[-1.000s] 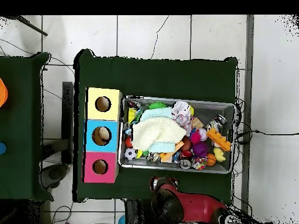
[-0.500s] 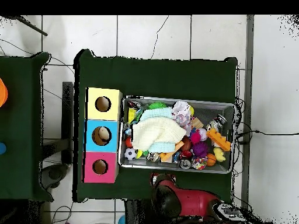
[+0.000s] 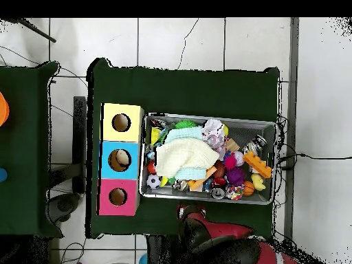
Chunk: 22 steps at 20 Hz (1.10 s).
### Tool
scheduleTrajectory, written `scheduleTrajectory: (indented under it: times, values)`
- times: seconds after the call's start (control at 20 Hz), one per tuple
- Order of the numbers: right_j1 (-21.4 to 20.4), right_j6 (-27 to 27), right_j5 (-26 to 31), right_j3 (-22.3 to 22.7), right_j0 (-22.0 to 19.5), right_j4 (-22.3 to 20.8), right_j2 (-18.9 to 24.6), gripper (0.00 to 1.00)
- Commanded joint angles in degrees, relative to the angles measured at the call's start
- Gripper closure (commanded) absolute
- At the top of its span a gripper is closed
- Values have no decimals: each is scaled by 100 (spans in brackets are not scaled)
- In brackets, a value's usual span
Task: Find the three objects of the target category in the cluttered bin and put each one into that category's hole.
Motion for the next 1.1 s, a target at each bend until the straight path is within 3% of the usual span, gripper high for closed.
scheduleTrajectory:
  times: [0.05, 0.5, 0.7, 0.95, 1.1]
  values:
    - [593, 697, -743, -1076, 43, 10, -49, 0]
    - [830, 728, -961, -1212, 235, 186, -219, 0]
    - [102, 740, -268, -752, 209, 187, -115, 0]
    - [-1598, 654, 1197, 231, 24, 367, 276, 0]
    - [-2295, 607, 1709, 566, -104, 447, 513, 0]
